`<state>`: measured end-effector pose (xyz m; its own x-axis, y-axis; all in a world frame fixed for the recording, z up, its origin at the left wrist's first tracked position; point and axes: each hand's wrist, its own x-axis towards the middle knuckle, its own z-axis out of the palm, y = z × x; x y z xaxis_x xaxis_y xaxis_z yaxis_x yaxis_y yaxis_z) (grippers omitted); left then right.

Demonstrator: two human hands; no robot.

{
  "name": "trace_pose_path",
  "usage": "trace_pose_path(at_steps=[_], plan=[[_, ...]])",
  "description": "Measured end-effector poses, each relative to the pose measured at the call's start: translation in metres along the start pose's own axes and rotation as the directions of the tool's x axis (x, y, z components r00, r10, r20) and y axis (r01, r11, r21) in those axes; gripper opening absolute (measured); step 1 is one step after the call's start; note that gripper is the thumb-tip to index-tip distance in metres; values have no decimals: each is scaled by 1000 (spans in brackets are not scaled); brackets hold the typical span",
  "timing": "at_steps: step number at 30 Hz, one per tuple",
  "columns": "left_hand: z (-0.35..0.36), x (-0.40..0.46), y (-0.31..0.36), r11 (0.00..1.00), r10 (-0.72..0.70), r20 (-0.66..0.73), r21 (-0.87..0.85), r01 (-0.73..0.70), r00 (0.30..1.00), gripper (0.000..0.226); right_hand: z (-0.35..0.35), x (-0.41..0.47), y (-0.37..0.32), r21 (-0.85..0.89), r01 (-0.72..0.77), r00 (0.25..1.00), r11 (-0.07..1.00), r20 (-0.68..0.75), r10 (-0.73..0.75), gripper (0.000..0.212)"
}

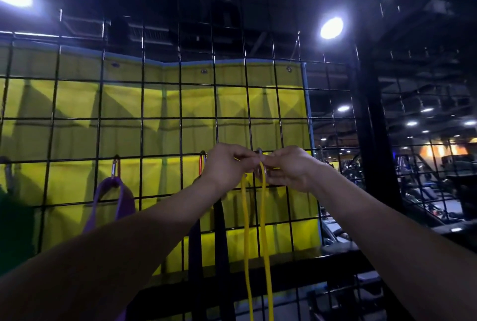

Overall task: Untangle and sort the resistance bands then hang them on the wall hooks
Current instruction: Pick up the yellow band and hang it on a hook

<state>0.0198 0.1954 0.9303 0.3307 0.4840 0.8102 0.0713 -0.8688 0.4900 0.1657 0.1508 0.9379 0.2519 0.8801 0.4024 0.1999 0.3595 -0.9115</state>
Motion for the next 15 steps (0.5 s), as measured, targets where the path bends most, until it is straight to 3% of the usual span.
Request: trace_pose_path(at_steps=[6, 9, 15], plan=[[4, 1, -3, 989, 0, -25, -147, -3, 1000, 11, 2, 0, -8, 142, -104, 994, 984, 39, 99, 10], [8, 2, -5, 983, -23, -49, -185, 13, 999, 10, 5, 0, -9, 89, -90, 995, 992, 42, 87, 14], [9, 7, -6, 995, 5, -85, -101, -14, 996, 9, 5, 2, -9, 11, -37, 999, 999, 25, 36, 18]])
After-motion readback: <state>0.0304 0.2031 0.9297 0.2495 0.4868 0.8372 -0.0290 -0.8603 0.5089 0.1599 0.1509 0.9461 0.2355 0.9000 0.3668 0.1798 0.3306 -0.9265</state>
